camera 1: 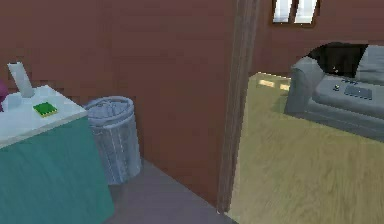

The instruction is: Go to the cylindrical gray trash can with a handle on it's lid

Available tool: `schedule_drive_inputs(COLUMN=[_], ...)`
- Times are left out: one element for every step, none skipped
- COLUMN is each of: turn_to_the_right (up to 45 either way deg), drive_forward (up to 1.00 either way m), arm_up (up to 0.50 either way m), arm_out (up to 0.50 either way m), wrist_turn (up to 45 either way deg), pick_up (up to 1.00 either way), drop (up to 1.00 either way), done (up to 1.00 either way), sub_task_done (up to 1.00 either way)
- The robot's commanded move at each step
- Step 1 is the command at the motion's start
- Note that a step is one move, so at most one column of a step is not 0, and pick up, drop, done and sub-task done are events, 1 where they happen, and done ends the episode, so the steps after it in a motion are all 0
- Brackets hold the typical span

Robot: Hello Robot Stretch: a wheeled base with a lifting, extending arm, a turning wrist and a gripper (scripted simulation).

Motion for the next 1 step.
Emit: schedule_drive_inputs(turn_to_the_right=[0.0], drive_forward=[0.45], arm_up=[0.00], arm_out=[0.00], wrist_turn=[0.0], pick_up=[0.00], drop=[0.00], done=[0.00], sub_task_done=[0.00])
